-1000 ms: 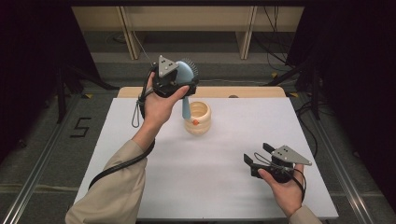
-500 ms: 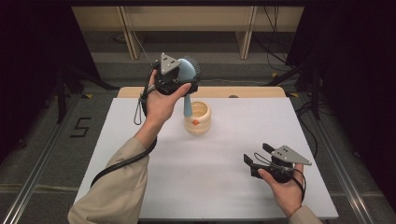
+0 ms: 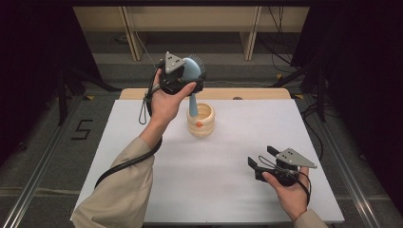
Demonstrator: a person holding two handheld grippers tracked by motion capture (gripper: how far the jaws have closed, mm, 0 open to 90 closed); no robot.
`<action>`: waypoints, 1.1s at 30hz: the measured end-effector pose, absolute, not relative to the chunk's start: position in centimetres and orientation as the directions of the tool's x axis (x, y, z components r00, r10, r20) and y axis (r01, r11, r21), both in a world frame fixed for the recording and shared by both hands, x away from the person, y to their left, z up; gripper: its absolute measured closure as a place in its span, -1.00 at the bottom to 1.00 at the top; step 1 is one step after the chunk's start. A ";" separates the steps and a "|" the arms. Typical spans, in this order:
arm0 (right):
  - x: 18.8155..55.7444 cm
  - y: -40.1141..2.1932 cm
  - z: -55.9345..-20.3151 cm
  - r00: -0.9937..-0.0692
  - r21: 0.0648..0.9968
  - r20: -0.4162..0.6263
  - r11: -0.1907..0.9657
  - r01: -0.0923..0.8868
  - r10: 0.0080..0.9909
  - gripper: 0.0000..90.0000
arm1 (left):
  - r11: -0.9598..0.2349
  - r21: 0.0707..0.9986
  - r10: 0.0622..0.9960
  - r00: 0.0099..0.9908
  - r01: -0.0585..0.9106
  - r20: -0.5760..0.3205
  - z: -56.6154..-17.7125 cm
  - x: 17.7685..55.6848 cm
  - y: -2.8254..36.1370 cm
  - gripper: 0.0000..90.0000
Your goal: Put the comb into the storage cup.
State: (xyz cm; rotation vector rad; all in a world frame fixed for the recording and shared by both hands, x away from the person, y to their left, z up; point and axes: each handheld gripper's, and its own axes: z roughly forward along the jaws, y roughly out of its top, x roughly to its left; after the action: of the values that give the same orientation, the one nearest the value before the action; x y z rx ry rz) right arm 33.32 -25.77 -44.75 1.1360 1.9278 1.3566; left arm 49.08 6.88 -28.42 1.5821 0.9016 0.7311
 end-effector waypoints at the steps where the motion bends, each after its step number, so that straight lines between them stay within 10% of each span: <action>1: 33.3 -25.8 -44.7 -0.514 0.930 0.051 0.147 0.336 0.856 -0.65 | -0.089 0.982 0.857 0.515 0.168 -0.011 -28.4 49.1 6.9 -0.56; 33: 33.3 -25.7 -44.8 -0.519 0.928 0.051 0.151 0.340 0.853 -0.65 | -0.084 0.981 0.856 0.516 0.173 -0.018 -28.5 50.4 6.2 -0.56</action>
State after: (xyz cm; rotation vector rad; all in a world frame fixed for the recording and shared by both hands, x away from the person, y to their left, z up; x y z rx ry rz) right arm 33.28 -25.74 -44.79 1.1340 1.9370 1.3555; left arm 50.39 6.20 -28.50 1.5799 0.9075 0.7239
